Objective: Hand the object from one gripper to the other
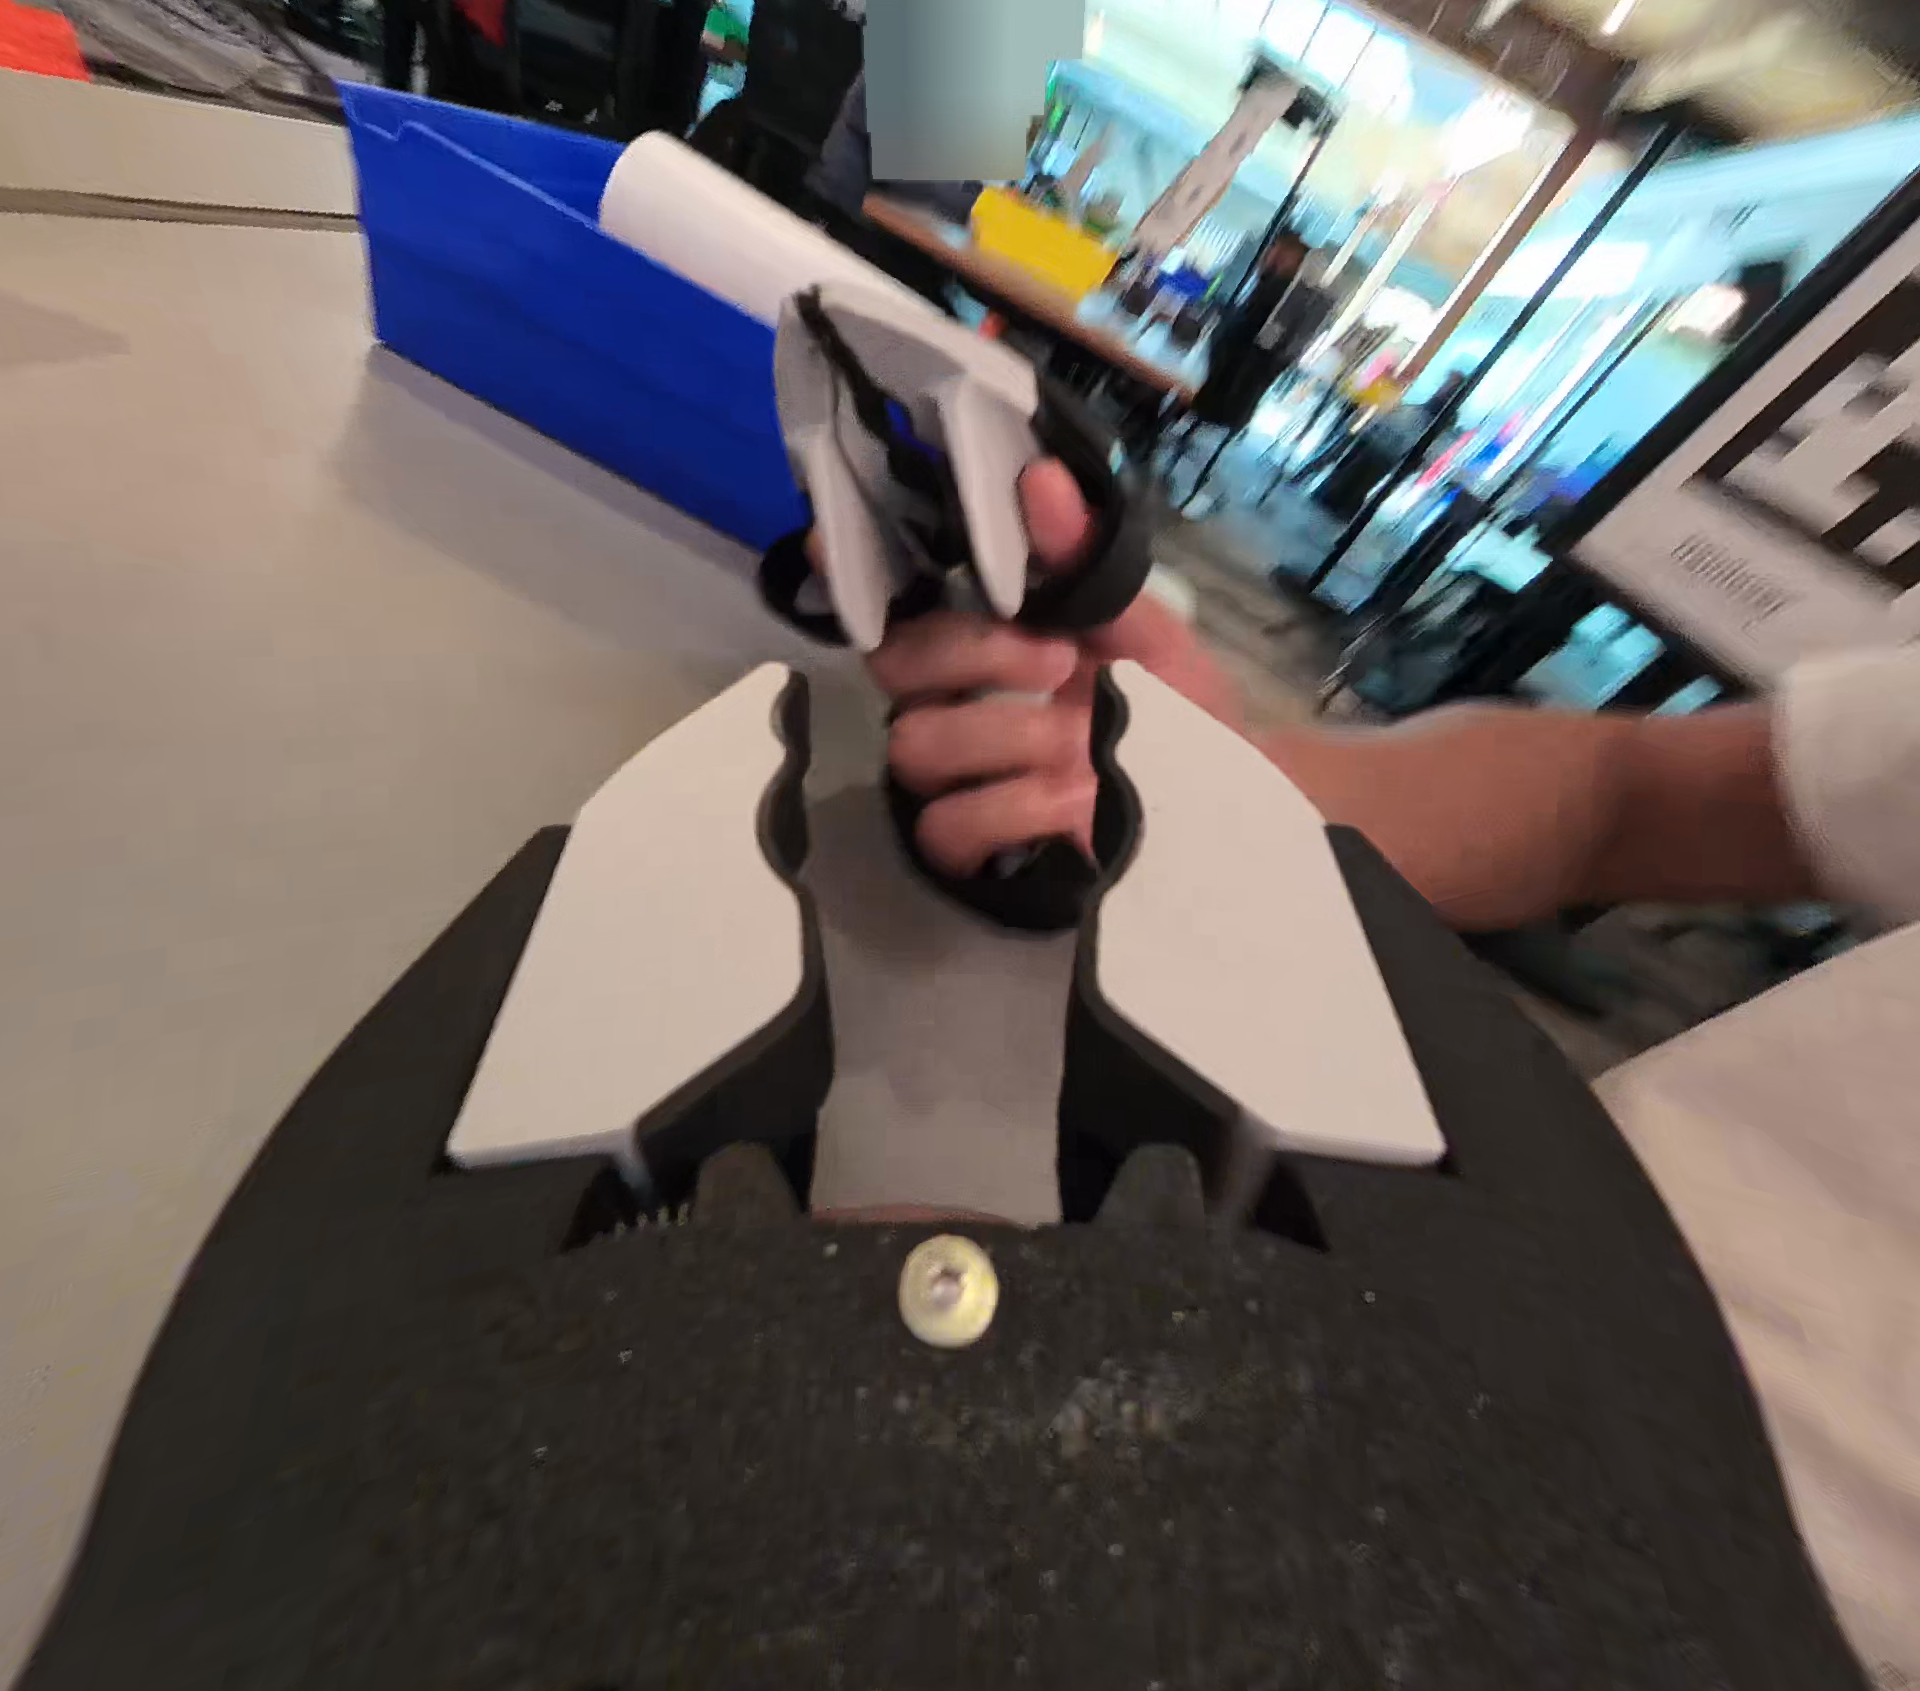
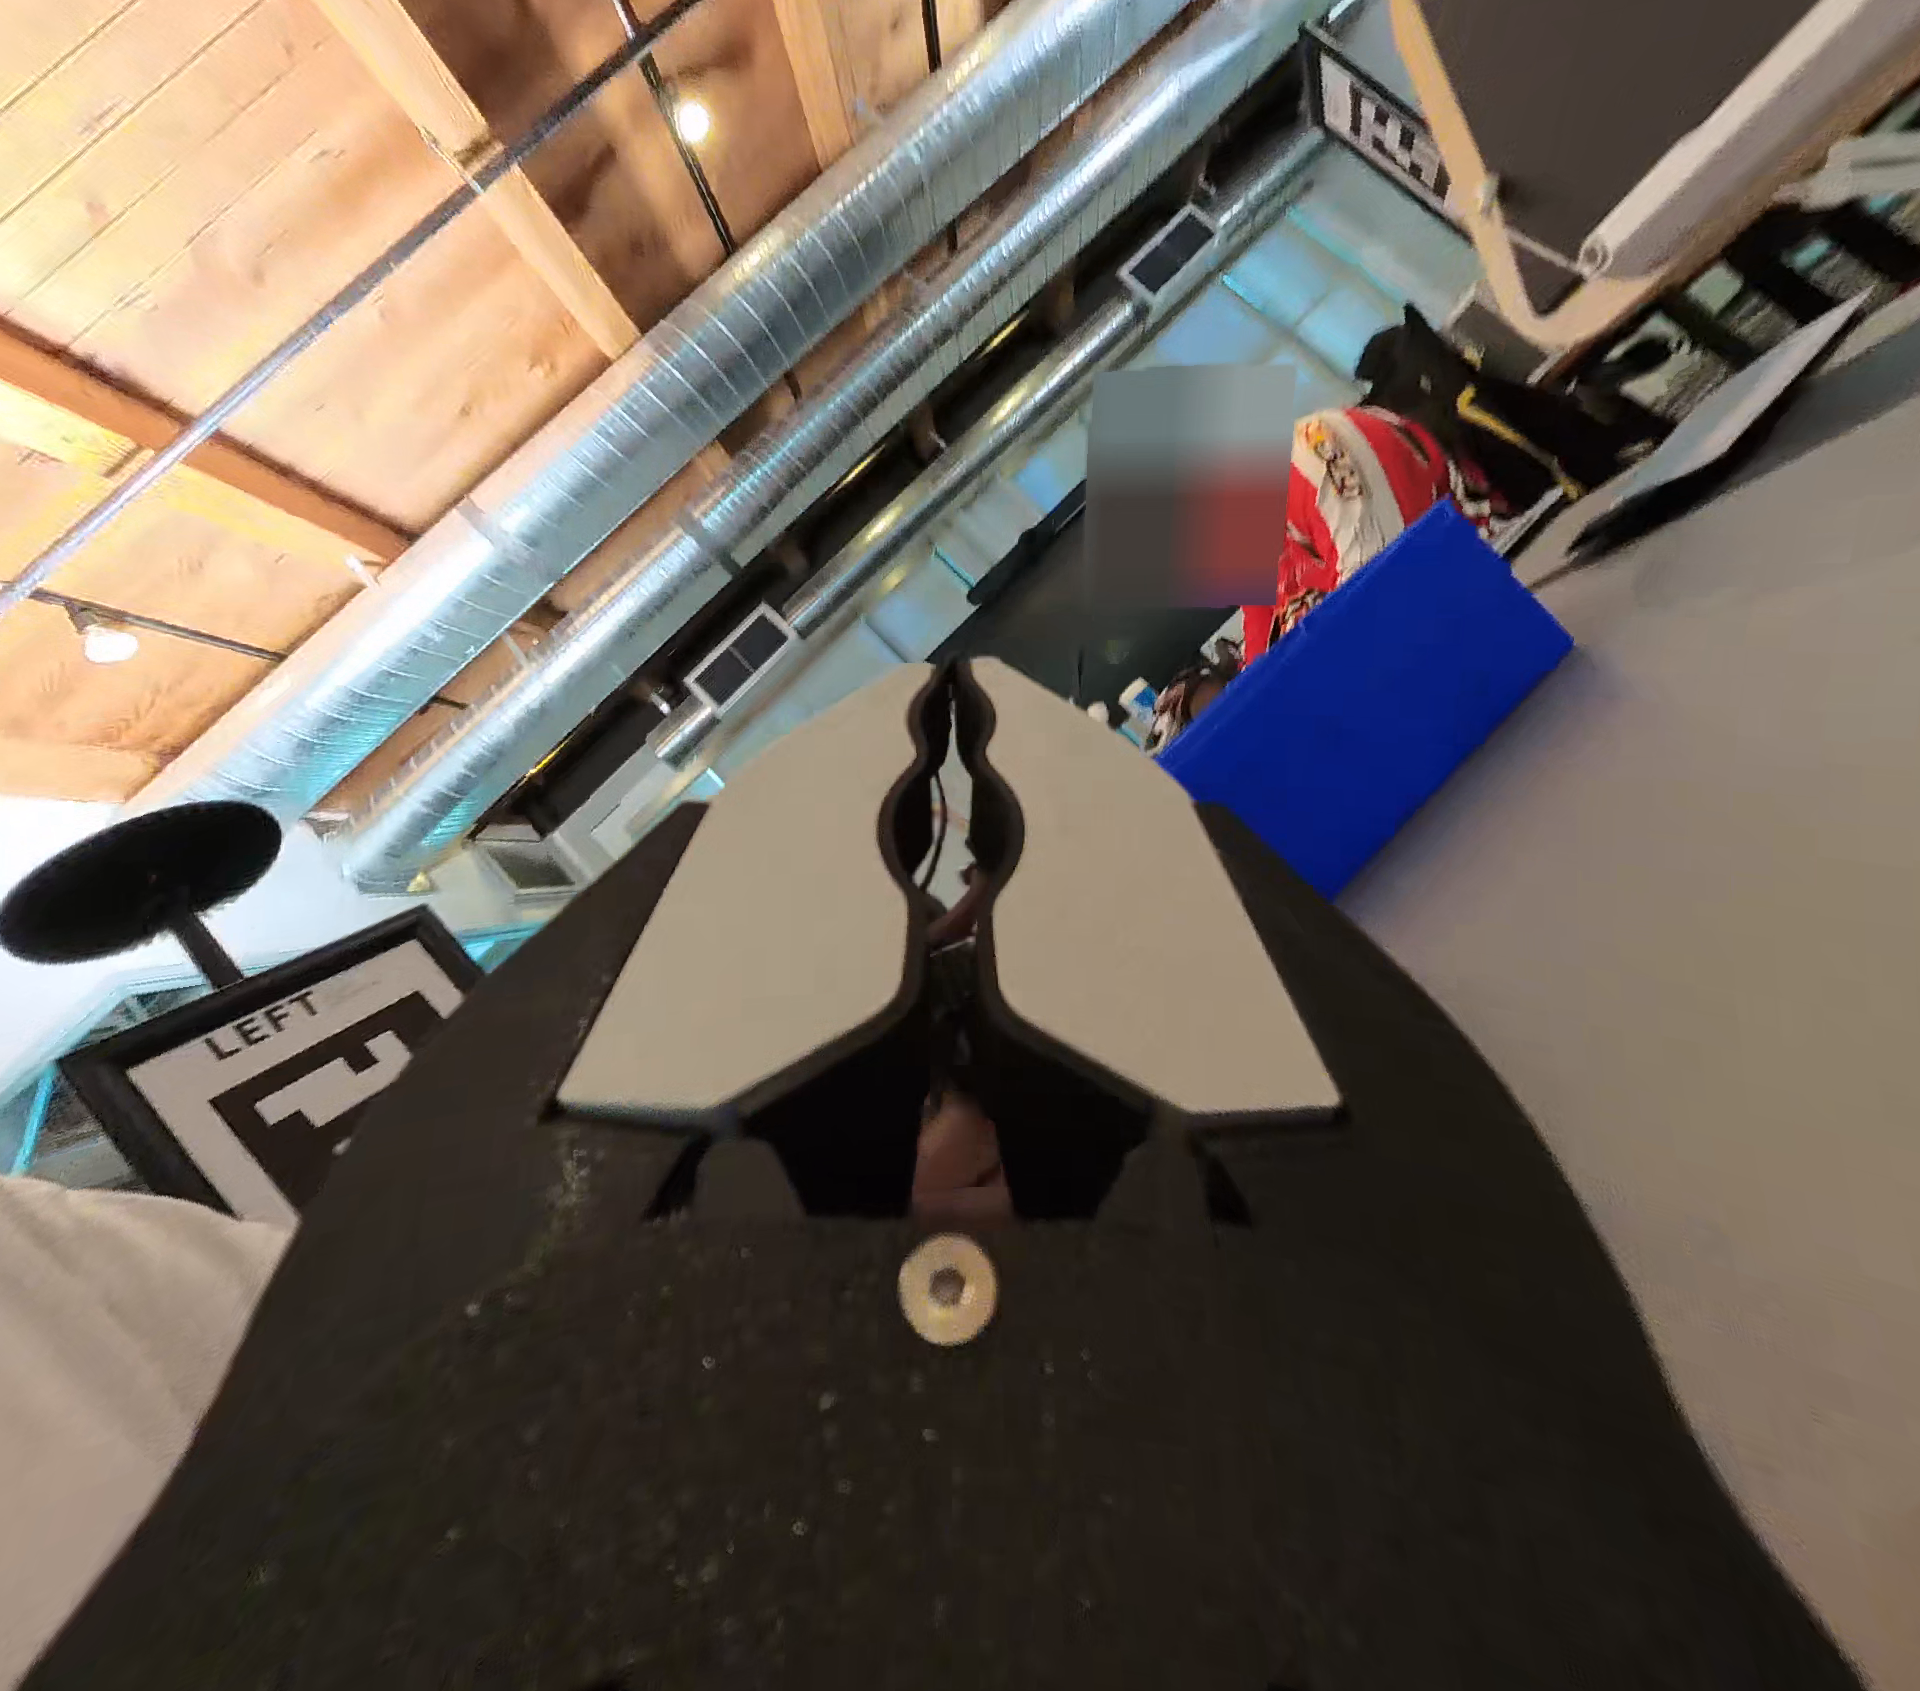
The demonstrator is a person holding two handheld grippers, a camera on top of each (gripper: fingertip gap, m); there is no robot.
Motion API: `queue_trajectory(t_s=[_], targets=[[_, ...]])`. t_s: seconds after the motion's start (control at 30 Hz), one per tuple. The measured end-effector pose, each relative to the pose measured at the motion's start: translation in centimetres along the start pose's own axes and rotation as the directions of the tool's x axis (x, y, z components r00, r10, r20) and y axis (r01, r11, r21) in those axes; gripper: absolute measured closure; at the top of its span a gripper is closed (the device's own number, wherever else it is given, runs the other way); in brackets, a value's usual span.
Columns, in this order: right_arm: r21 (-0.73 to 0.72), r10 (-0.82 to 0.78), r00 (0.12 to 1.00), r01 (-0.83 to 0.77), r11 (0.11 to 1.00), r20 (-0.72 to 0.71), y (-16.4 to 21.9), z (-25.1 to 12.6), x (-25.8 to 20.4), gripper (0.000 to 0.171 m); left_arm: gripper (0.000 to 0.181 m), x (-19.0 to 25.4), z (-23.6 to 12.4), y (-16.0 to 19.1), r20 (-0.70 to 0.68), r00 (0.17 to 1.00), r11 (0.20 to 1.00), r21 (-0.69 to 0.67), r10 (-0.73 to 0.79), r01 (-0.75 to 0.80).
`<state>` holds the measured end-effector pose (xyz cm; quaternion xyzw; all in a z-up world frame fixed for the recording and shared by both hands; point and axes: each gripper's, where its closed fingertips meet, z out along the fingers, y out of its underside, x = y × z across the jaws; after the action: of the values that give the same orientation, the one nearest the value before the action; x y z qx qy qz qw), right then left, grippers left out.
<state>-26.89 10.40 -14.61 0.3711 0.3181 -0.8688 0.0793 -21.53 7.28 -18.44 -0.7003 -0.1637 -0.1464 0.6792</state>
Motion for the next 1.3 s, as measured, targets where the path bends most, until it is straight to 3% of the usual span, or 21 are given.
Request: queue_trajectory(t_s=[0.13, 0.27, 0.37, 0.4, 0.57, 0.63, 0.7, 0.77, 0.87, 0.93, 1.03, 1.17, 1.3], targets=[[0.022, -0.057, 0.998, 0.057, 0.998, 0.037, 0.5, 0.6, -1.1, 0.17, 0.132, 0.6, 0.7, -1.1, -0.106, 0.957, 0.95, 0.132, -0.272, 0.284], [-0.012, -0.087, 0.995, 0.088, 0.996, 0.05, 1.2, 1.1, -1.3, 0.17, 0.146, 0.2, 0.6, -1.0, -0.154, 0.92, 0.913, 0.143, -0.36, 0.381], [-0.035, -0.086, 0.995, 0.088, 0.995, 0.055, 1.6, 1.2, -1.2, 0.17, 0.163, -0.3, 0.3, -1.0, -0.137, 0.927, 0.918, 0.146, -0.349, 0.368], [-0.041, -0.086, 0.995, 0.088, 0.995, 0.057, 1.7, 1.3, -1.2, 0.17, 0.179, -0.3, 0.2, -1.0, -0.136, 0.932, 0.925, 0.14, -0.335, 0.353], [-0.109, -0.098, 0.995, 0.1, 0.989, 0.028, 2.1, 1.2, -0.5, 0.17, 0.181, -1.3, -0.3, -0.4, -0.022, 0.966, 0.962, 0.09, -0.258, 0.259], [-0.186, -0.156, 0.986, 0.144, 0.972, -0.055, 2.2, 1.0, 0.9, 0.158, 0.181, -2.8, -1.0, 0.0, 0.091, 0.976, 0.98, 0.048, -0.197, 0.193], [-0.307, -0.34, 0.922, 0.274, 0.912, -0.187, 2.1, 0.4, 3.1, 0.138, 0.181, -4.9, -2.2, 0.3, 0.237, 0.966, 0.994, -0.011, -0.1, 0.105], [-0.447, -0.615, 0.763, 0.488, 0.75, -0.198, 1.9, -0.1, 4.0, 0.131, 0.181, -6.7, -3.4, 0.7, 0.363, 0.931, 0.994, -0.113, 0.043, -0.002], [-0.613, -0.922, 0.388, 0.731, 0.301, 0.01, 3.3, -0.2, 4.0, 0.128, 0.181, -8.8, -4.9, 1.3, 0.48, 0.852, 0.96, -0.267, 0.21, -0.086], [-0.671, -0.985, 0.114, 0.742, -0.001, 0.128, 4.4, -0.5, 4.5, 0.121, 0.181, -9.3, -5.2, 1.9, 0.499, 0.829, 0.941, -0.327, 0.253, -0.09], [-0.636, -0.924, -0.187, 0.68, -0.366, 0.333, 6.2, 0.0, 4.3, 0.119, 0.181, -8.7, -4.6, 2.5, 0.467, 0.841, 0.93, -0.35, 0.273, -0.108], [-0.574, -0.817, -0.354, 0.585, -0.573, 0.455, 7.0, -0.2, 5.5, 0.127, 0.181, -7.9, -3.8, 3.3, 0.439, 0.836, 0.901, -0.41, 0.329, -0.14], [-0.544, -0.776, -0.411, 0.555, -0.629, 0.479, 7.0, -0.2, 5.5, 0.136, 0.181, -7.2, -3.1, 4.1, 0.407, 0.837, 0.877, -0.451, 0.366, -0.164]])
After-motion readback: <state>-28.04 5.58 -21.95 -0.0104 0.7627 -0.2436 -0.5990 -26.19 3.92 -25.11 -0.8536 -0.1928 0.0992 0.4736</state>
